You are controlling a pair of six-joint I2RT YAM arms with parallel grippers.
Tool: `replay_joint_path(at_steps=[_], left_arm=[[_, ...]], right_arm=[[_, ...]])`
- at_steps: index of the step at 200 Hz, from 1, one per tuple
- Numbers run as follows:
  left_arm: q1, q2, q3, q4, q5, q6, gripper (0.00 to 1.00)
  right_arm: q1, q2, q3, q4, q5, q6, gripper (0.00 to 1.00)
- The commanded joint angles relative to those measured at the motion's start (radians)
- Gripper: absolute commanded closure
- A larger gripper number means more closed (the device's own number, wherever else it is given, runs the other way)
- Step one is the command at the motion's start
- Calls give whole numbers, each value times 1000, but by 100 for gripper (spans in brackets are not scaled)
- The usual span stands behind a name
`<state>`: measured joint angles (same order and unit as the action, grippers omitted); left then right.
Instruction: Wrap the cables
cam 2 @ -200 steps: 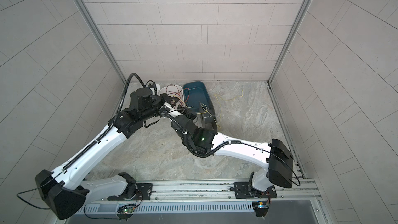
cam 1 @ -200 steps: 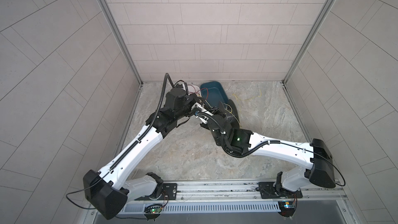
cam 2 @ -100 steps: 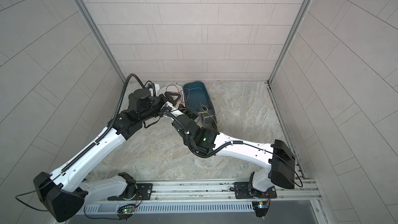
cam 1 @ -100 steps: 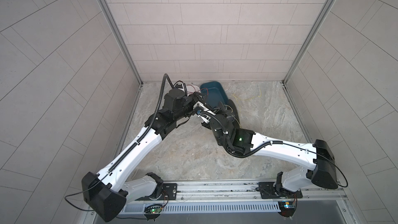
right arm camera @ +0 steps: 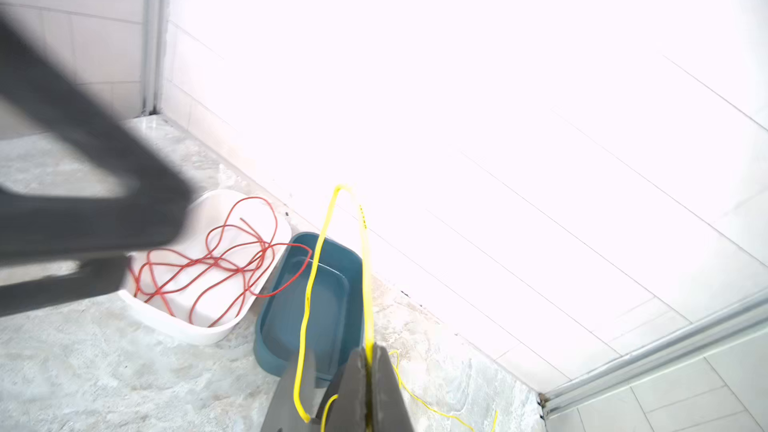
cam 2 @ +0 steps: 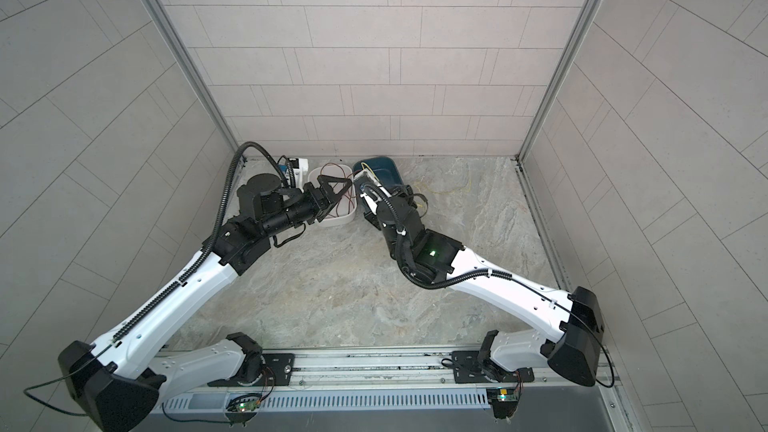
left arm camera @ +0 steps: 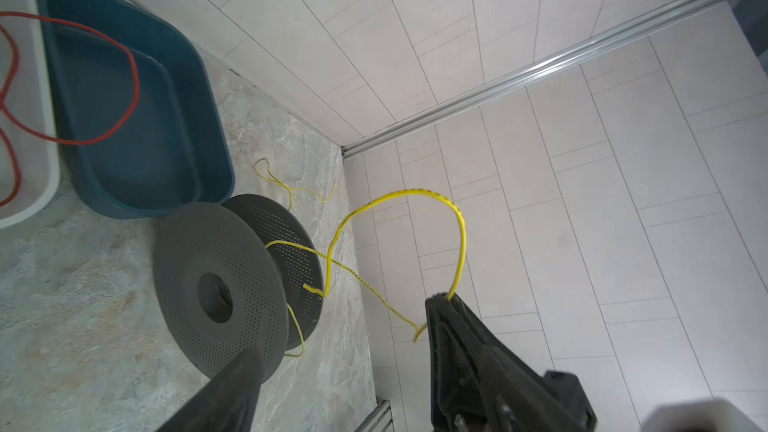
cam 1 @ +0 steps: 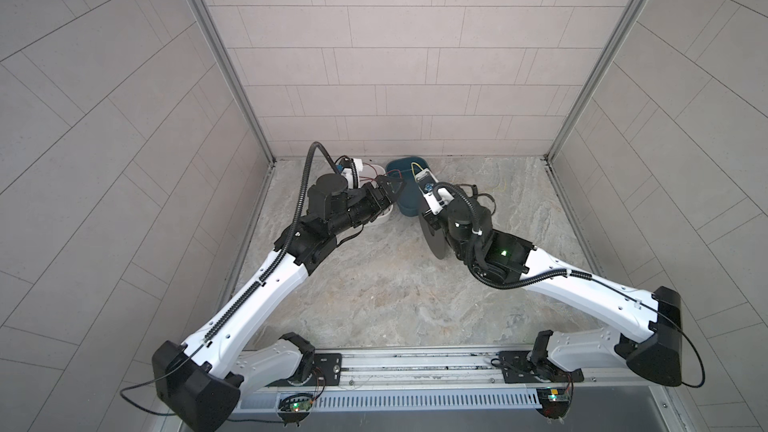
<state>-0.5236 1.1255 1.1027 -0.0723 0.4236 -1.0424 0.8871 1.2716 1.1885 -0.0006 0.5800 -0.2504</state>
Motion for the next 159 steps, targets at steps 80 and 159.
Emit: replay_joint_path(at_steps=[80,159], left_arm=[[-9,65,-61,54,49,49,24],[-78,157,-102,63,-28,-41,32]], right_arm=[[-275,-170,18,-170,-450,287,100],[-274,-165,11,-162,-486,340,100]])
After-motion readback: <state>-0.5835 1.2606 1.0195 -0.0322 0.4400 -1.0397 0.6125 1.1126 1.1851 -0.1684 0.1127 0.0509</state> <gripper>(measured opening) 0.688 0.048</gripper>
